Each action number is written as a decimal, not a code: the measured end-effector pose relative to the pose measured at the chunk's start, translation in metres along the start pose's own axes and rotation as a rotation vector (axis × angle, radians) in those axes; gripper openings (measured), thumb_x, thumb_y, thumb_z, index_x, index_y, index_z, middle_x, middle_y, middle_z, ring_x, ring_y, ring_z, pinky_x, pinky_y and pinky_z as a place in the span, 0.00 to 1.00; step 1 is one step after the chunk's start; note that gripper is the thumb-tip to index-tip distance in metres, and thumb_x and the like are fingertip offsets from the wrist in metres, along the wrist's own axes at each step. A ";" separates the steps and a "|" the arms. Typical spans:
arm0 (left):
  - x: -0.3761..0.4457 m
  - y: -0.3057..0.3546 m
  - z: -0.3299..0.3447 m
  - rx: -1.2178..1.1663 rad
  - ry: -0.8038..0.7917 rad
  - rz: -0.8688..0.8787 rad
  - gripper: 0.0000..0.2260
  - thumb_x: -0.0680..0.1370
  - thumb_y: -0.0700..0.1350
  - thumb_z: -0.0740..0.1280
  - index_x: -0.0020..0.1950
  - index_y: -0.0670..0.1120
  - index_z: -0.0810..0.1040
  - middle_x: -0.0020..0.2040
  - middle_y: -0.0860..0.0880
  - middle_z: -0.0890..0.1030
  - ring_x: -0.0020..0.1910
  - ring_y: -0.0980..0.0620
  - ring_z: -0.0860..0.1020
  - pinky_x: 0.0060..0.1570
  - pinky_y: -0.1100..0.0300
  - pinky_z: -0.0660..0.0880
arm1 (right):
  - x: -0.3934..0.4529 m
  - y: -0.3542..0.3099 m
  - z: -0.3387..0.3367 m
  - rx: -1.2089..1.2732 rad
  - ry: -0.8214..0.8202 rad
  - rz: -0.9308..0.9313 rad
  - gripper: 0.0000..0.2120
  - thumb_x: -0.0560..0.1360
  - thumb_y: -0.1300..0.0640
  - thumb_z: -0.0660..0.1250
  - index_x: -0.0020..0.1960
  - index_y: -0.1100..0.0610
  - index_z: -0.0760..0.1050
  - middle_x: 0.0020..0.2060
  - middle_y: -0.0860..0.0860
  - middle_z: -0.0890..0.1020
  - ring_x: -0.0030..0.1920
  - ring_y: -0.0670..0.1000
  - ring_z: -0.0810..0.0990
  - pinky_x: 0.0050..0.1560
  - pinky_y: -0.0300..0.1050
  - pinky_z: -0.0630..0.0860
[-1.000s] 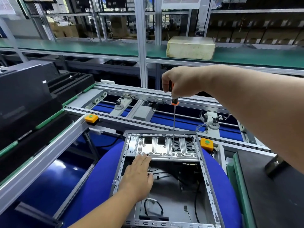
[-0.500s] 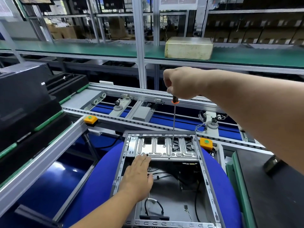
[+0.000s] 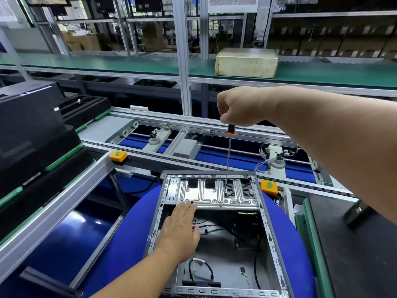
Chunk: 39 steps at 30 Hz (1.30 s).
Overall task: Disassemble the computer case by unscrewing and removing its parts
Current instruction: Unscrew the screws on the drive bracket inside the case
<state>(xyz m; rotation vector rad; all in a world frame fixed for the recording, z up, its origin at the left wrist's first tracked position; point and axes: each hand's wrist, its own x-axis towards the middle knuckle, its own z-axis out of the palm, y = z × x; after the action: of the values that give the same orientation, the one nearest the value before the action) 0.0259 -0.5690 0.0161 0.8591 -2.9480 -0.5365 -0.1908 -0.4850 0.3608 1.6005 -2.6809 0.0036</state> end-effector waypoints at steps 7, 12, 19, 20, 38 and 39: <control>-0.001 0.000 -0.001 0.002 -0.003 -0.001 0.32 0.83 0.58 0.55 0.85 0.58 0.46 0.86 0.59 0.45 0.84 0.56 0.41 0.82 0.48 0.48 | -0.002 0.000 0.001 -0.266 0.017 0.057 0.14 0.83 0.49 0.59 0.54 0.57 0.79 0.50 0.54 0.82 0.51 0.60 0.80 0.50 0.53 0.79; -0.002 0.001 -0.002 0.011 -0.005 -0.008 0.32 0.84 0.57 0.55 0.86 0.57 0.46 0.86 0.57 0.46 0.85 0.55 0.42 0.83 0.48 0.49 | -0.002 -0.001 -0.003 -0.107 -0.016 -0.039 0.05 0.81 0.54 0.64 0.53 0.52 0.78 0.45 0.49 0.79 0.44 0.53 0.78 0.37 0.45 0.69; -0.002 0.003 -0.002 0.014 -0.010 -0.009 0.32 0.83 0.57 0.55 0.86 0.57 0.46 0.86 0.57 0.46 0.85 0.55 0.42 0.83 0.48 0.49 | -0.005 -0.003 -0.008 0.111 -0.091 -0.120 0.11 0.77 0.62 0.68 0.46 0.46 0.80 0.44 0.44 0.82 0.43 0.45 0.78 0.36 0.43 0.71; -0.002 0.002 -0.002 0.010 -0.010 -0.010 0.32 0.83 0.57 0.55 0.86 0.57 0.46 0.86 0.57 0.46 0.85 0.55 0.42 0.83 0.48 0.49 | -0.004 -0.003 -0.008 0.099 -0.095 -0.116 0.11 0.77 0.62 0.68 0.47 0.46 0.80 0.44 0.44 0.81 0.43 0.45 0.78 0.36 0.43 0.70; -0.003 0.004 -0.004 0.004 0.009 0.000 0.32 0.83 0.56 0.56 0.86 0.56 0.48 0.86 0.57 0.47 0.85 0.55 0.43 0.82 0.51 0.48 | -0.002 -0.003 -0.007 -0.302 -0.074 -0.020 0.18 0.85 0.46 0.58 0.52 0.58 0.79 0.47 0.53 0.80 0.48 0.57 0.79 0.44 0.48 0.71; -0.003 0.004 -0.004 0.002 0.012 0.000 0.32 0.83 0.56 0.56 0.86 0.56 0.48 0.86 0.57 0.47 0.84 0.56 0.43 0.82 0.51 0.48 | -0.002 -0.002 -0.008 -0.262 -0.083 -0.036 0.15 0.85 0.48 0.59 0.53 0.56 0.79 0.48 0.52 0.81 0.48 0.56 0.79 0.44 0.48 0.71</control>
<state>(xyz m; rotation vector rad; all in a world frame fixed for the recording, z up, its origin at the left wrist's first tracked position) 0.0269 -0.5653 0.0218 0.8589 -2.9388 -0.5266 -0.1883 -0.4842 0.3690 1.5975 -2.5775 -0.4056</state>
